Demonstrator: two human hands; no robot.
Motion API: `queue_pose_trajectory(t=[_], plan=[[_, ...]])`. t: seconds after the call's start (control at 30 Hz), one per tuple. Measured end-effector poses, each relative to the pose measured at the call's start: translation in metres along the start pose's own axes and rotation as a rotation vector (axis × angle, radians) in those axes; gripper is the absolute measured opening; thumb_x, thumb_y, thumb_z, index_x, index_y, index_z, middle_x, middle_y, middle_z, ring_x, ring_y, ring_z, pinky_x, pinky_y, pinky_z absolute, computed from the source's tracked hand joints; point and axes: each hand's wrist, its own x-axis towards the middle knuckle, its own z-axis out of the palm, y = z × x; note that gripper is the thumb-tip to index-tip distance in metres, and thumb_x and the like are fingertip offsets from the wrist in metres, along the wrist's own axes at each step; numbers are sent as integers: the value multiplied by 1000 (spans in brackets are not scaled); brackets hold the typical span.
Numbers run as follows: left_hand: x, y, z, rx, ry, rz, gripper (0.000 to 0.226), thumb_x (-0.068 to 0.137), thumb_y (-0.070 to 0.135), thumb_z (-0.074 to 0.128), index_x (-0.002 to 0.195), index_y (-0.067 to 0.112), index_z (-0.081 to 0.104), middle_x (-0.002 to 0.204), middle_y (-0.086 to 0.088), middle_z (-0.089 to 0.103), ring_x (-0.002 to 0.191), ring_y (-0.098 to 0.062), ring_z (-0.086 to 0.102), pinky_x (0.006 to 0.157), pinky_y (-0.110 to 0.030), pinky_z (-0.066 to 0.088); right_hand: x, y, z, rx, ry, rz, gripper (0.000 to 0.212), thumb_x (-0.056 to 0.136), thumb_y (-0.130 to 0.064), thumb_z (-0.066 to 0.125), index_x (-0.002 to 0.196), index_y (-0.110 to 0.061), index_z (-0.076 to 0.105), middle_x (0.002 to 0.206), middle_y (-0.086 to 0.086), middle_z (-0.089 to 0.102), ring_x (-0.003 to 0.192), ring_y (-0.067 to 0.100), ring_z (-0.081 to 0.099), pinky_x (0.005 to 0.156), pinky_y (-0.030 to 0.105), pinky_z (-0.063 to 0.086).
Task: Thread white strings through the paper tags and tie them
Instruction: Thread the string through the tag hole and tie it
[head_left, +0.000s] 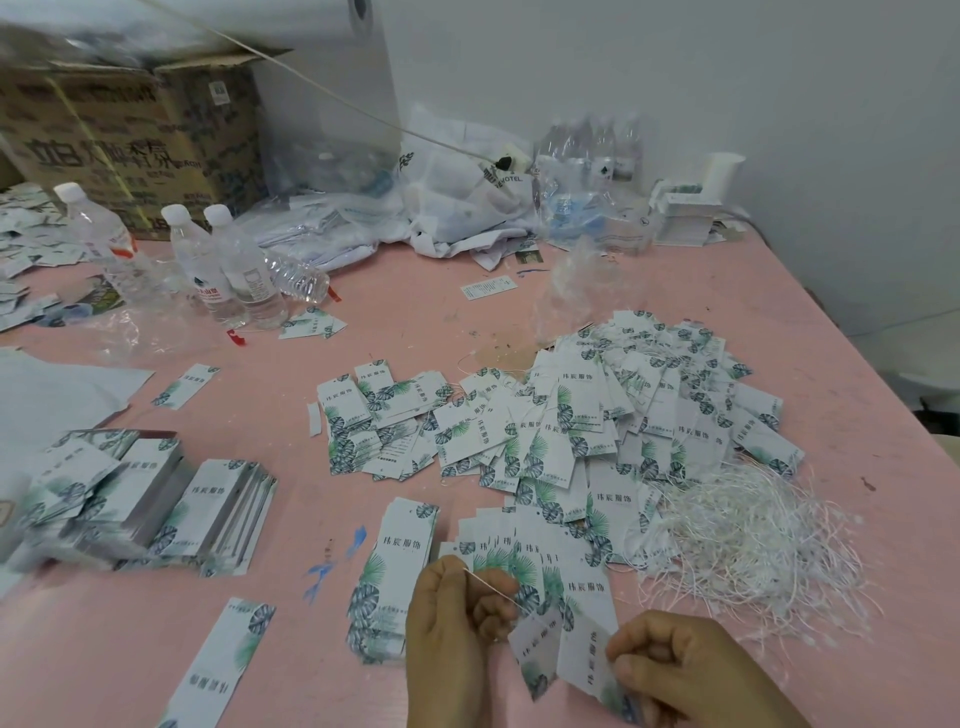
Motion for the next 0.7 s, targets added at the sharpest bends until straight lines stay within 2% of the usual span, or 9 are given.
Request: queue_pose_trajectory(t=[0.1,0.23,0.37,0.43,0.53,0.6,0.7], plan=[[0,1,0,20,-3,9,22,105,10,33,87,7,45,61,-19,66,38,-18,52,33,-22,38,-2,-2,-1,21,-9,-7,5,87,-8,70,87,-3,70,61,10,68,43,10,54,45,17,40],[-2,4,0,46,-16,44,22,106,13,35,88,7,47,57,-12,61,40,-17,50,35,-23,38,-7,-5,-2,95,27,-62,13,86,-13,70,74,-9,72,53,8,60,36,10,43,38,17,33],[-9,6,0,103,-74,87,20,103,7,41,88,7,54,54,-6,55,42,-14,47,38,-22,40,-11,-15,5,418,89,-140,15,72,-12,67,76,0,74,51,13,54,34,12,43,33,18,34],[-13,8,3,112,-131,89,22,99,-2,47,84,5,60,54,-9,56,43,-15,48,40,-22,42,-12,-22,11,557,73,-183,19,72,-6,63,83,1,77,55,15,56,39,14,47,37,18,39],[-24,10,9,156,-229,120,4,81,1,69,79,5,70,56,-16,61,45,-18,54,43,-23,46,-11,-32,19,443,102,-287,25,84,4,59,90,-8,79,64,14,63,50,17,54,48,21,47],[-30,10,11,196,-302,140,12,71,9,68,80,4,74,60,-20,65,49,-20,59,47,-25,49,-10,-36,25,358,165,-351,29,87,12,58,92,-7,77,67,15,68,53,17,58,51,22,50],[-32,11,10,260,-416,134,17,67,8,70,83,9,78,63,-21,68,53,-21,63,51,-26,52,-10,-40,34,324,234,-419,22,83,17,61,88,-2,70,63,17,68,49,17,59,49,23,51]])
